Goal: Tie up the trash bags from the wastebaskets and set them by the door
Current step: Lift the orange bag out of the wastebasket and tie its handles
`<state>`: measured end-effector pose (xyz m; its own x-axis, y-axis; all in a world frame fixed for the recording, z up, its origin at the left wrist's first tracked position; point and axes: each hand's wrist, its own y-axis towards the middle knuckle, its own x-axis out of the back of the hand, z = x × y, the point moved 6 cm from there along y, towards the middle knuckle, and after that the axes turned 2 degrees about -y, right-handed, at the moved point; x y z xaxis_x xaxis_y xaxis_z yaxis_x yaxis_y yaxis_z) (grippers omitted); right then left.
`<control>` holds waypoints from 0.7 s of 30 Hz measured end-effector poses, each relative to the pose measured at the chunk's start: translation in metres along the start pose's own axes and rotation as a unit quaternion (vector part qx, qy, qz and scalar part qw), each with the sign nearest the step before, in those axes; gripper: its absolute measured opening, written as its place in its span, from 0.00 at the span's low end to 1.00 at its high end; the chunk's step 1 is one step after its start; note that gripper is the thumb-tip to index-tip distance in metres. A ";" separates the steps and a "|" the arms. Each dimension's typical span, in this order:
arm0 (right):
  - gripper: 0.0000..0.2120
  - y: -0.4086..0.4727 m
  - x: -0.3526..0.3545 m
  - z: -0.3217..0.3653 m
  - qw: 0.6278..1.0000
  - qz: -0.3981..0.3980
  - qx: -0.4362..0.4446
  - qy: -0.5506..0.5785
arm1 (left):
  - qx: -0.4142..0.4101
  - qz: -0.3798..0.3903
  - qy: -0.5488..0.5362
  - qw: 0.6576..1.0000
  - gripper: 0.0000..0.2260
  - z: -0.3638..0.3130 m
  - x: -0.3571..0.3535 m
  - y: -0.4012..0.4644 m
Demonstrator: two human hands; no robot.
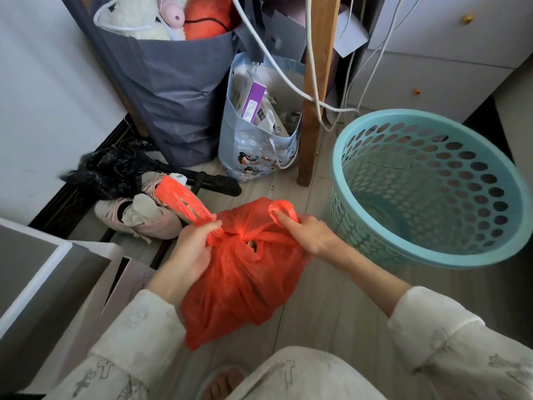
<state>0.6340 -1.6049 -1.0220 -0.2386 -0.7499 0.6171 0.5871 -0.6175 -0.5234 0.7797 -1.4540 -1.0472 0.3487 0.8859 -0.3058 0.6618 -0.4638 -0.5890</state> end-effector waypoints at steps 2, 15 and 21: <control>0.29 -0.006 -0.014 0.007 0.974 0.110 -0.001 0.201 | -0.010 -0.017 0.011 1.000 0.07 0.004 0.004 -0.001; 0.23 0.000 -0.023 0.038 0.889 -0.038 0.117 0.441 | -0.062 0.064 -0.108 0.990 0.18 -0.002 -0.030 -0.002; 0.25 0.002 -0.015 0.027 0.871 -0.008 0.059 0.488 | -0.073 0.012 -0.066 0.995 0.19 -0.026 -0.017 0.026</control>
<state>0.6600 -1.5887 -1.0167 -0.7578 -0.6212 -0.1996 0.6390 -0.6444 -0.4201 0.8084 -1.4810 -1.0379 0.2808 0.8631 -0.4198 0.7475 -0.4711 -0.4684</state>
